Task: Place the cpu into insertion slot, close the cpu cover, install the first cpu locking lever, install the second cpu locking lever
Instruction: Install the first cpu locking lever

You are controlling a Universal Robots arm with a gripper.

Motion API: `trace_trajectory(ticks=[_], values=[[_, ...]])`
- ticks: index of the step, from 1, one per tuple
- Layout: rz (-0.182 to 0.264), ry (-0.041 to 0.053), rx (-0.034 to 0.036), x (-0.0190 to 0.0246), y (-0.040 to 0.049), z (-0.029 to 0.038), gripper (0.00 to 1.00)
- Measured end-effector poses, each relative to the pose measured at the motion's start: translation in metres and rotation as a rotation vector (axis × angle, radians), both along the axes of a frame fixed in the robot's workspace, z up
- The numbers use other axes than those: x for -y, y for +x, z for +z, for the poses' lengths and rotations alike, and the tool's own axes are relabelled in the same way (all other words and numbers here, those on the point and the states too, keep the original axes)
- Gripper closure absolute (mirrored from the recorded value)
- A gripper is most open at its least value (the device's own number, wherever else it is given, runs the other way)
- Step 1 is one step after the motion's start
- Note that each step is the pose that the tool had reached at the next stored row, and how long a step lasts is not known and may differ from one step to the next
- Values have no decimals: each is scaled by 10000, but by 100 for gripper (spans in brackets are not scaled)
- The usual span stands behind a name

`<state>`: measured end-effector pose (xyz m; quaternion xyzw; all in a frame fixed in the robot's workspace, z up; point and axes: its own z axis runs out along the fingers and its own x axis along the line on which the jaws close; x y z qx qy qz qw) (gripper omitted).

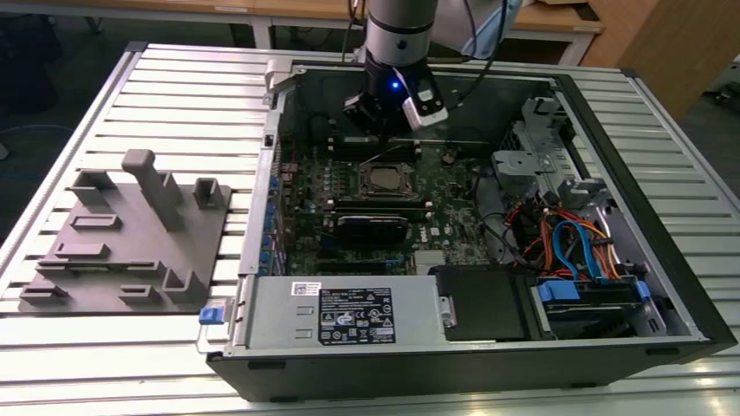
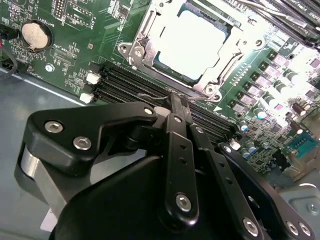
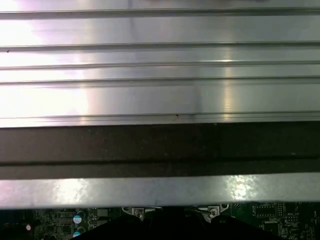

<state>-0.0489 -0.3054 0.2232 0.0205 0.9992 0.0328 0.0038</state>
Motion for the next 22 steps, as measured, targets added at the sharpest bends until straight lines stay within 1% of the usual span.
trace_trajectory(ticks=[8, 16, 22], values=[[2, -34, 0, -20, 28, -52, 90], [1, -43, -1, -51, 92, -107, 90], [1, -51, 1, -54, 139, -134, 90]])
